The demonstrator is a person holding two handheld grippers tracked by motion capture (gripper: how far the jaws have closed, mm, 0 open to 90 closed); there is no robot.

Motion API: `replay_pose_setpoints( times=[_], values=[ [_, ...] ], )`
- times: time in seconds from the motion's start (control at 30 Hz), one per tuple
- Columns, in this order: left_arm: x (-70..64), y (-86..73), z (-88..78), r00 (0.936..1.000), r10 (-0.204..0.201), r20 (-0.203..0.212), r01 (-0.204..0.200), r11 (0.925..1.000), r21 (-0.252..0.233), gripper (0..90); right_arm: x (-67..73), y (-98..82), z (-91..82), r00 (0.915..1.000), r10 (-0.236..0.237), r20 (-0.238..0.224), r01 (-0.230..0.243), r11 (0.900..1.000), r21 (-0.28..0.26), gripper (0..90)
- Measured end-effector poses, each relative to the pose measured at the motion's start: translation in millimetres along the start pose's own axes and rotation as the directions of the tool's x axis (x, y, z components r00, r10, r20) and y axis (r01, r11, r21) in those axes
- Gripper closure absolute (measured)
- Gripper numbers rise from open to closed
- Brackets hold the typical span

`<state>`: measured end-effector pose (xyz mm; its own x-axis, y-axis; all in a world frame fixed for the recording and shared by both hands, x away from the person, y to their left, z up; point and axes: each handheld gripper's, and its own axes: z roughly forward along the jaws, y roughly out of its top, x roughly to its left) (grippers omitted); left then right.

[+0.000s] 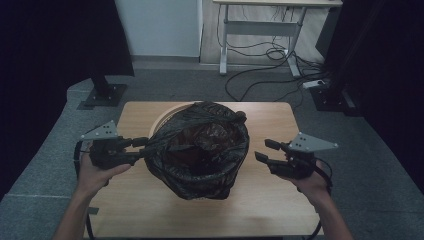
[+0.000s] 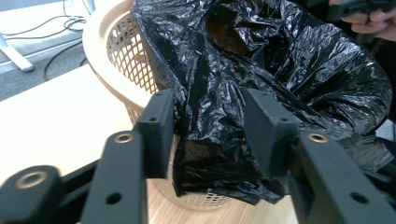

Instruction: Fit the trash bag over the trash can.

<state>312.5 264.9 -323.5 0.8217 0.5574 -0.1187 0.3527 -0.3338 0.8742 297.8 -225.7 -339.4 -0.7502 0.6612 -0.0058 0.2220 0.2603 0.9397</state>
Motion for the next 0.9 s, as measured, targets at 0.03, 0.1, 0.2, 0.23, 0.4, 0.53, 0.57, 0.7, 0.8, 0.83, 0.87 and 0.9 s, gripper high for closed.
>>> replay_pose_setpoints(
  times=[0.03, 0.1, 0.2, 0.23, 0.4, 0.53, 0.57, 0.7, 0.8, 0.83, 0.87, 0.9],
  values=[
    [0.4, -0.5, -0.6, 1.0, 0.004, 0.0, -0.004, 1.0, -0.004, 57.4, -1.4, 3.4, 3.4, 1.0, -0.007, 0.005, 0.007, 1.0, 0.001, 43.7],
    [0.5, -0.9, -2.2, 0.9999, 0.014, 0.003, -0.014, 0.9999, -0.005, 67.6, -7.7, 12.9, 14.8, 0.9999, -0.004, 0.011, 0.004, 1.0, 0.006, 43.5],
    [1.5, -1.6, -3.7, 0.9996, 0.022, 0.015, -0.022, 0.9997, -0.007, 73.3, -11.4, 19.1, 22.7, 1.0, -0.004, 0.004, 0.004, 1.0, -0.003, 43.4],
    [2.0, -1.8, -4.0, 0.9995, 0.025, 0.019, -0.025, 0.9996, -0.01, 77.0, -12.8, 22.2, 26.8, 1.0, 0.001, -0.003, -0.001, 1.0, -0.008, 43.3],
    [4.7, -1.9, -4.2, 0.9993, 0.014, 0.034, -0.014, 0.9998, -0.012, 87.2, -17.8, 34.4, 52.9, 0.9996, -0.024, 0.013, 0.024, 0.999, 0.026, 41.2],
    [4.2, -2.3, -4.3, 0.999, 0.04, 0.016, -0.04, 0.999, -0.018, 89.3, -23.7, 39.9, 71.3, 0.9991, -0.042, 0.003, 0.042, 0.999, 0.019, 37.3],
    [4.7, -2.5, -4.4, 0.9989, 0.044, 0.015, -0.043, 0.9988, -0.022, 89.4, -24.9, 41.1, 75.2, 0.9987, -0.049, 0.012, 0.048, 0.999, 0.024, 36.8],
    [8.5, -3.4, -5.3, 0.9988, 0.042, 0.025, -0.041, 0.9979, -0.05, 89.6, -31.8, 41.0, 92.8, 0.9997, -0.025, 0.002, 0.025, 0.998, 0.055, 48.3],
    [11.5, -2.3, -5.9, 0.9991, 0.036, 0.022, -0.035, 0.9982, -0.048, 89.7, -34.1, 39.3, 98.0, 0.9995, -0.022, 0.023, 0.02, 0.997, 0.069, 61.7],
    [12.8, -1.5, -6.2, 0.9992, 0.034, 0.023, -0.033, 0.9982, -0.05, 89.7, -36.4, 38.9, 98.9, 0.9996, -0.009, 0.028, 0.007, 0.998, 0.066, 64.9],
    [15.0, 0.2, -6.3, 0.9995, 0.028, 0.017, -0.027, 0.9982, -0.054, 89.7, -40.6, 39.1, 98.7, 0.9996, 0.024, 0.016, -0.025, 0.999, 0.039, 71.5],
    [15.0, 0.2, -6.3, 0.9995, 0.028, 0.017, -0.027, 0.9982, -0.054, 89.7, -40.6, 39.1, 98.7, 0.9996, 0.024, 0.016, -0.025, 0.999, 0.039, 71.5]
  ],
)
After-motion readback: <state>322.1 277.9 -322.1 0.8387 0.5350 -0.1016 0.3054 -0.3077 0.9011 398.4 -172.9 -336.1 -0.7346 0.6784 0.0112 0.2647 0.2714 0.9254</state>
